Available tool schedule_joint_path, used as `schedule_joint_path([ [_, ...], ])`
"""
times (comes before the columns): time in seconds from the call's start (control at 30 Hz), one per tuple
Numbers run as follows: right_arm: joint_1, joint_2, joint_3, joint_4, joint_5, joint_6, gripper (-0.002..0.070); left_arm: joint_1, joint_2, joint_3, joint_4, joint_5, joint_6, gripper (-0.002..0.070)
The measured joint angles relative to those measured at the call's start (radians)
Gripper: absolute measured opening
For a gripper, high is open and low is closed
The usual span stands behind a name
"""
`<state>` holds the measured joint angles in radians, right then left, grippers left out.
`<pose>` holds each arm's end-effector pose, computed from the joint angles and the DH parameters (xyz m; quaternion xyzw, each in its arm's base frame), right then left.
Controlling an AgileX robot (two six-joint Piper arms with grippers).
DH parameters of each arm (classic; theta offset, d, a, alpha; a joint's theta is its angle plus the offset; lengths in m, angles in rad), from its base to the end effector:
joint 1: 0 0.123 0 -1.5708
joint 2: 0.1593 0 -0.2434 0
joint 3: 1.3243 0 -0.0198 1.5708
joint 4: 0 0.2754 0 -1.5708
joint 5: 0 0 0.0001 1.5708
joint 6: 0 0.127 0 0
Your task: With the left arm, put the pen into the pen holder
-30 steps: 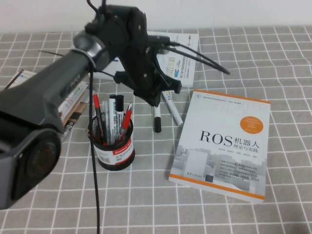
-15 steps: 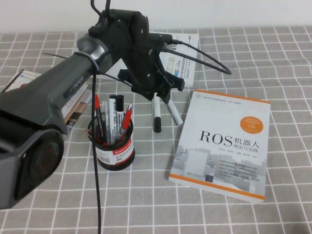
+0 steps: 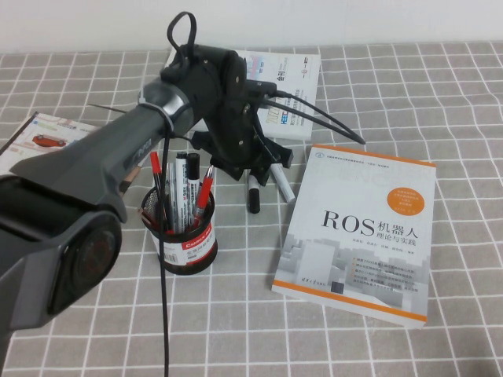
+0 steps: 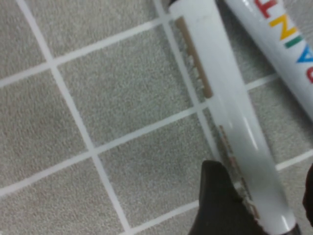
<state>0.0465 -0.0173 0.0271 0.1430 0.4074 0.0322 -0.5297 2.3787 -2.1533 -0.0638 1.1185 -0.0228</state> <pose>0.1517 0.0142 0.1577 0.0311 0.8118 0.0839 0.5770 0.4408 -0.2665 0.1222 0.2385 0.9580 -0.0720 0.1421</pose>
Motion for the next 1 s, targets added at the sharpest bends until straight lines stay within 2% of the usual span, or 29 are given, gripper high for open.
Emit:
schedule_joint_path([
  [0.13,0.000,0.000,0.000,0.000,0.000,0.000,-0.0015,0.000,0.010,0.000,0.005,0.000,-0.012,0.0314],
  [0.3,0.000,0.000,0.000,0.000,0.000,0.000,-0.0015,0.000,0.019,0.000,0.017,0.000,-0.028,0.0243],
  [0.5,0.000,0.000,0.000,0.000,0.000,0.000,-0.0015,0.000,0.027,-0.012,0.027,0.017,-0.030,0.0219],
  [0.67,0.000,0.000,0.000,0.000,0.000,0.000,-0.0015,0.000,0.029,-0.018,0.031,0.049,-0.030,0.0111],
  [1.0,0.000,0.000,0.000,0.000,0.000,0.000,-0.0015,0.000,0.058,-0.204,0.031,0.115,-0.032,0.0113],
])
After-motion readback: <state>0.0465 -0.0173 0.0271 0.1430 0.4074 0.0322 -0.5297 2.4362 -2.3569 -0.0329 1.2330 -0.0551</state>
